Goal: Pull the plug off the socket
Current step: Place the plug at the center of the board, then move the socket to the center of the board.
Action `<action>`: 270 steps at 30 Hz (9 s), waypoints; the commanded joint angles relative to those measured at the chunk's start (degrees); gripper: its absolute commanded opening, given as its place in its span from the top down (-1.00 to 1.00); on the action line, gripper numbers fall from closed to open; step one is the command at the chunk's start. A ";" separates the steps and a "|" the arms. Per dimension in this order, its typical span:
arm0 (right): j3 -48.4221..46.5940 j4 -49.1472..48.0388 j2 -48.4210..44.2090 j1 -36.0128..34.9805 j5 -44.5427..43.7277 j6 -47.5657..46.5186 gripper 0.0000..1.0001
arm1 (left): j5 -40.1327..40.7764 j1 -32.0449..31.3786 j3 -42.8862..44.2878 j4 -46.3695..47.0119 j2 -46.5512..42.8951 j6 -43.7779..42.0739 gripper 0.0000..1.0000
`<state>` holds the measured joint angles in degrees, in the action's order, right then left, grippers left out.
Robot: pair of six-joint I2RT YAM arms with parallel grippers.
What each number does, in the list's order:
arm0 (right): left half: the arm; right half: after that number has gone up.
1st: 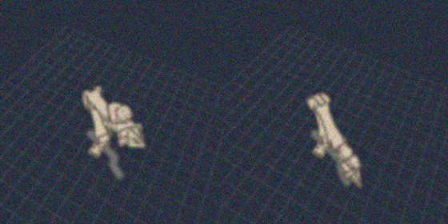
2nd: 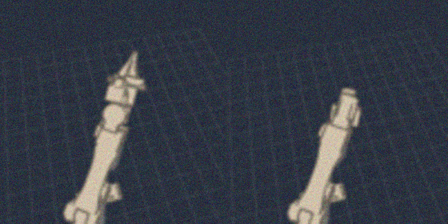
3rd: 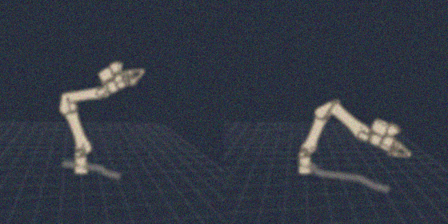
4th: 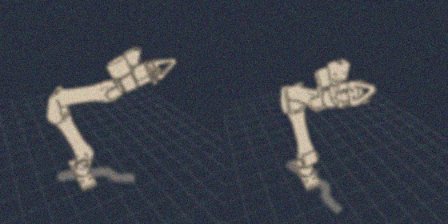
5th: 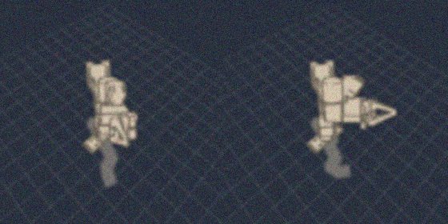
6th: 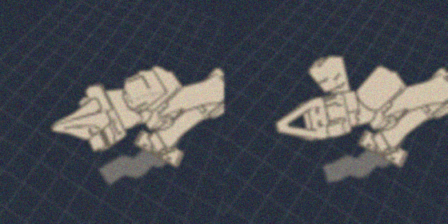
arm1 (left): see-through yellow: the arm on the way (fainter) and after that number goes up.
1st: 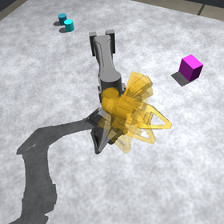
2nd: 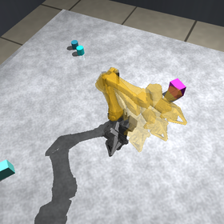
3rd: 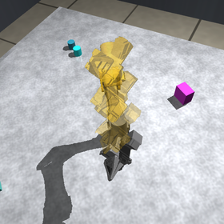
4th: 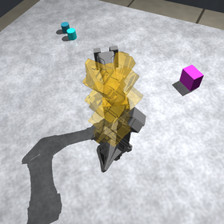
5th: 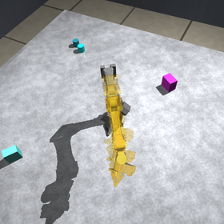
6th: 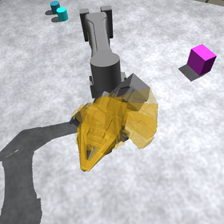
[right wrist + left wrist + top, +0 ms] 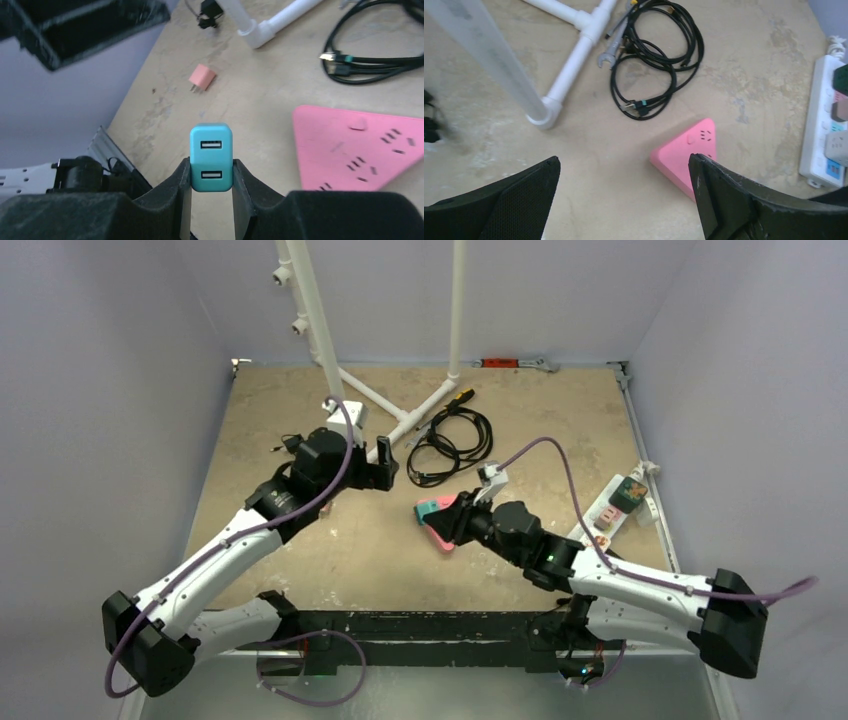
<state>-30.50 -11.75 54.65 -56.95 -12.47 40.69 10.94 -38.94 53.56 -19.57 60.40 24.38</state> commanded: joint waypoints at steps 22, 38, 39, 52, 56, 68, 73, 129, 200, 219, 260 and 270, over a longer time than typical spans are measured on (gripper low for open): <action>-27.49 -18.39 50.20 -9.91 -6.93 -6.24 1.00 | 17.81 11.88 -6.83 3.62 -11.58 -9.43 -0.99; -41.38 -19.92 67.03 -9.94 -9.36 -5.98 0.86 | 16.95 12.48 -7.85 4.33 -12.08 -9.70 -0.99; -42.52 -19.73 68.03 -9.94 -9.58 -6.13 0.83 | 16.93 12.48 -7.85 4.35 -11.99 -9.70 -0.99; -52.59 -15.16 73.46 -9.80 -10.50 -6.13 -0.19 | 16.30 13.01 -7.86 4.20 -12.56 -9.86 -0.99; -50.51 -15.57 73.12 -9.84 -11.61 -6.63 -0.48 | 16.54 13.10 -7.91 3.94 -12.84 -9.91 -0.99; -31.57 -17.01 55.20 -10.00 -14.50 -6.24 -0.75 | 16.73 13.19 -7.94 3.75 -13.33 -9.34 -0.99; -24.12 -8.98 42.20 -10.10 -16.07 -3.90 -0.80 | 15.65 13.19 -7.94 3.57 -13.76 -9.15 -0.99; -9.14 20.43 4.77 78.30 -8.24 -9.21 -0.90 | 7.17 13.19 -8.74 3.74 -15.93 -8.51 -0.99; -10.92 16.33 17.15 76.08 7.68 -16.29 -0.03 | 6.20 13.14 -8.73 3.75 -16.24 -8.34 -0.99; -17.07 15.36 22.77 47.63 -7.44 -0.25 0.03 | 5.49 13.19 -8.30 3.84 -15.23 -8.38 -0.99; -2.86 9.73 1.94 45.17 9.64 -11.38 -0.98 | 3.93 -3.61 -7.37 4.86 -1.58 -6.98 -0.71; 0.07 5.76 5.80 45.85 7.53 -10.91 -0.82 | -0.26 -11.29 0.05 11.12 10.77 -4.19 -0.71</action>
<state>-29.76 -1.85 57.89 -11.55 -4.91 30.81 13.61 -48.99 48.71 -14.66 68.10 18.02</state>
